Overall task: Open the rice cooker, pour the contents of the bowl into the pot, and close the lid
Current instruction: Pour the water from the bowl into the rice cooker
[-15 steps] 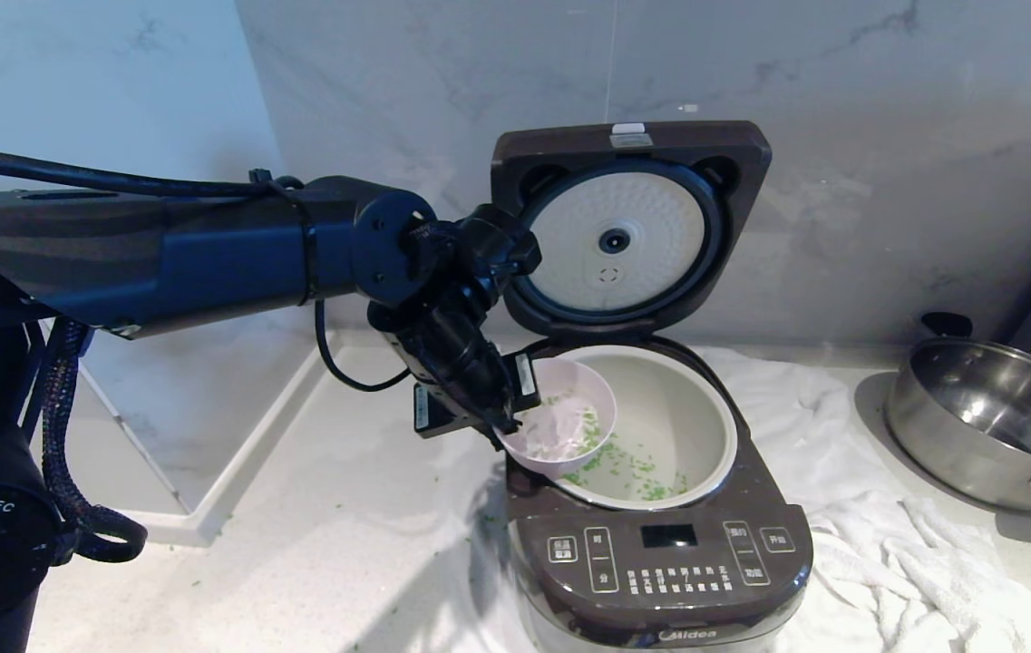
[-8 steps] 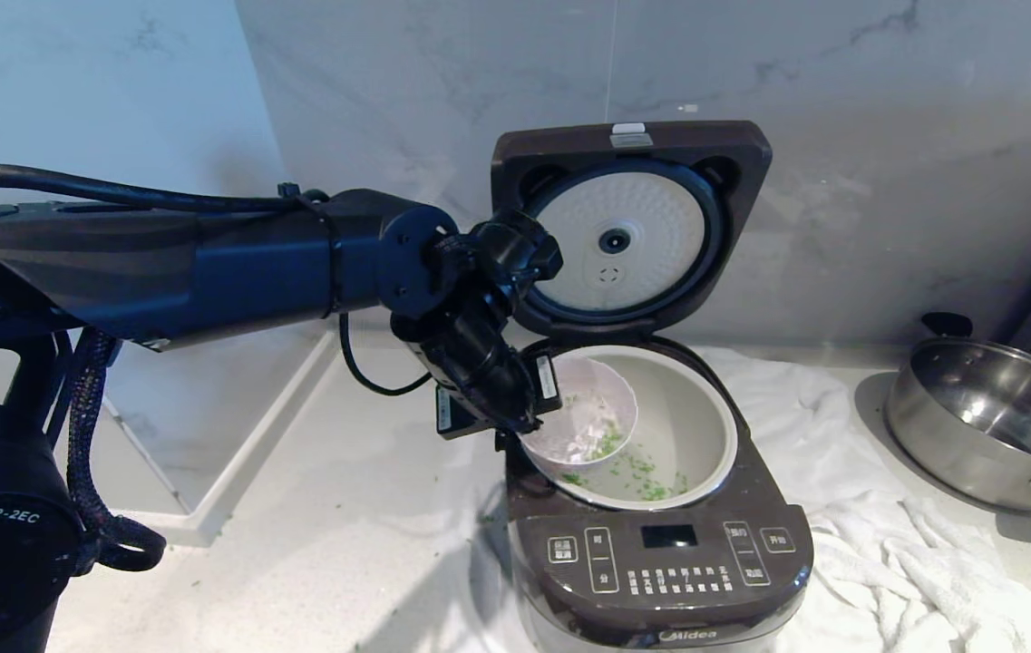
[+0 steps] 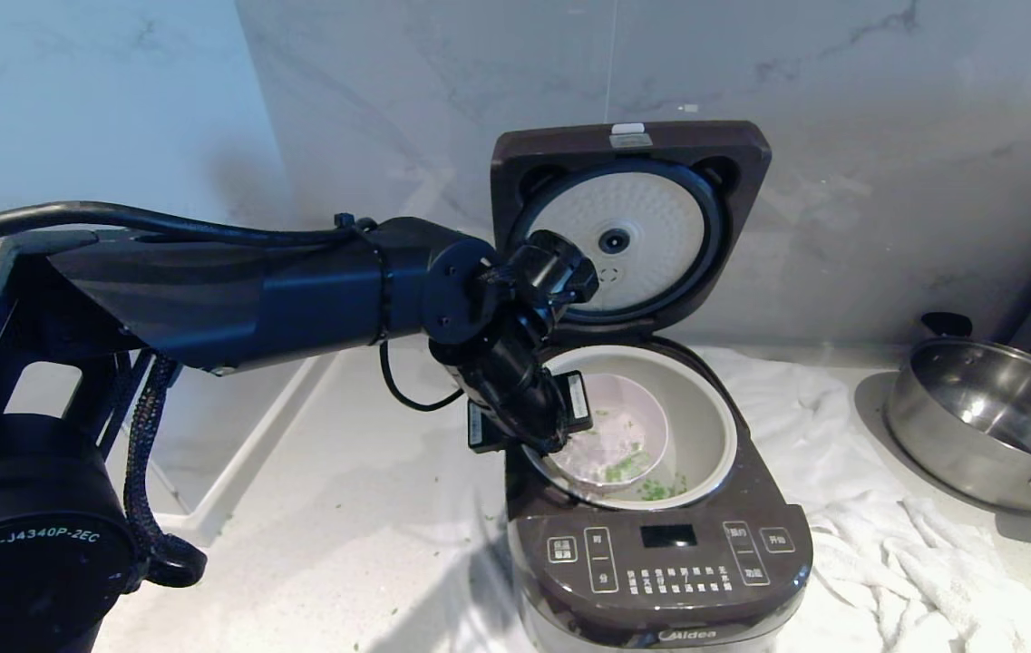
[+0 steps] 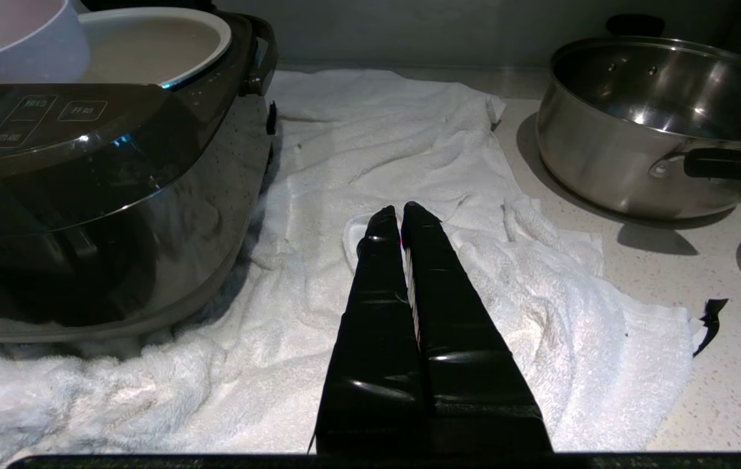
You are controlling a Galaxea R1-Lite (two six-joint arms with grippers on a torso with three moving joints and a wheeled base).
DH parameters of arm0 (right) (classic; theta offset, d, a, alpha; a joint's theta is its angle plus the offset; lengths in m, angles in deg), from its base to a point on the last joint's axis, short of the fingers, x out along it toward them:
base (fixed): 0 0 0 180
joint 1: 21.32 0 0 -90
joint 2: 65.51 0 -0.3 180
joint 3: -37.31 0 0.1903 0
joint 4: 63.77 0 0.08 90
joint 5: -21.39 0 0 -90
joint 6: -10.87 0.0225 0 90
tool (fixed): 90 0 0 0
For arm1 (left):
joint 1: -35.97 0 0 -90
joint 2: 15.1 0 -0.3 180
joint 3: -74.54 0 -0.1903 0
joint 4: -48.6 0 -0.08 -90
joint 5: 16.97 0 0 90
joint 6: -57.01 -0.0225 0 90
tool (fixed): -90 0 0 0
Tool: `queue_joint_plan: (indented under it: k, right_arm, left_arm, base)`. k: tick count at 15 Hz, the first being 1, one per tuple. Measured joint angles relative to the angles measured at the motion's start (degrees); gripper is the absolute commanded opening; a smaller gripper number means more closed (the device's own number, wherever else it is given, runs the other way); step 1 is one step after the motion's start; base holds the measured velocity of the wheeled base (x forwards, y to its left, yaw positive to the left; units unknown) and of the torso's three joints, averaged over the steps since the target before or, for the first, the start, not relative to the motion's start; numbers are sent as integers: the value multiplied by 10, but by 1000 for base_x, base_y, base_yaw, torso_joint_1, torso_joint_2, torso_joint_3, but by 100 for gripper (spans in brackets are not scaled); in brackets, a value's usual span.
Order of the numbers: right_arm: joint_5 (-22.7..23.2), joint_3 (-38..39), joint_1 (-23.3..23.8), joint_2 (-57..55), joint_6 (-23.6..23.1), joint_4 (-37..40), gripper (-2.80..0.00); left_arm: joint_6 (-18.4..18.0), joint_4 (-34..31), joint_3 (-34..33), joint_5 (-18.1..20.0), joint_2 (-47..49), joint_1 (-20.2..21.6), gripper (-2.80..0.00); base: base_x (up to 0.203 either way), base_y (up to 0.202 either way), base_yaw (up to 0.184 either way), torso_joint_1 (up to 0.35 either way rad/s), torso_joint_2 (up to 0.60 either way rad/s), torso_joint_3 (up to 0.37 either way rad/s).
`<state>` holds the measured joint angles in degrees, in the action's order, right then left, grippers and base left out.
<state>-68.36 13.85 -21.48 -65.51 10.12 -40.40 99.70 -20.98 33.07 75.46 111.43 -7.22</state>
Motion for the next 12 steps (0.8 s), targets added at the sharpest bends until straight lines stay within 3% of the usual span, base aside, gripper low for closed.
queue_joint_plan:
  k: [12]
  right_arm:
    - [0,0,0,0,0,0,-280]
  left_arm:
    - [0,67,2,0,38,0,-280]
  base:
    - [0,0,0,0,0,0]
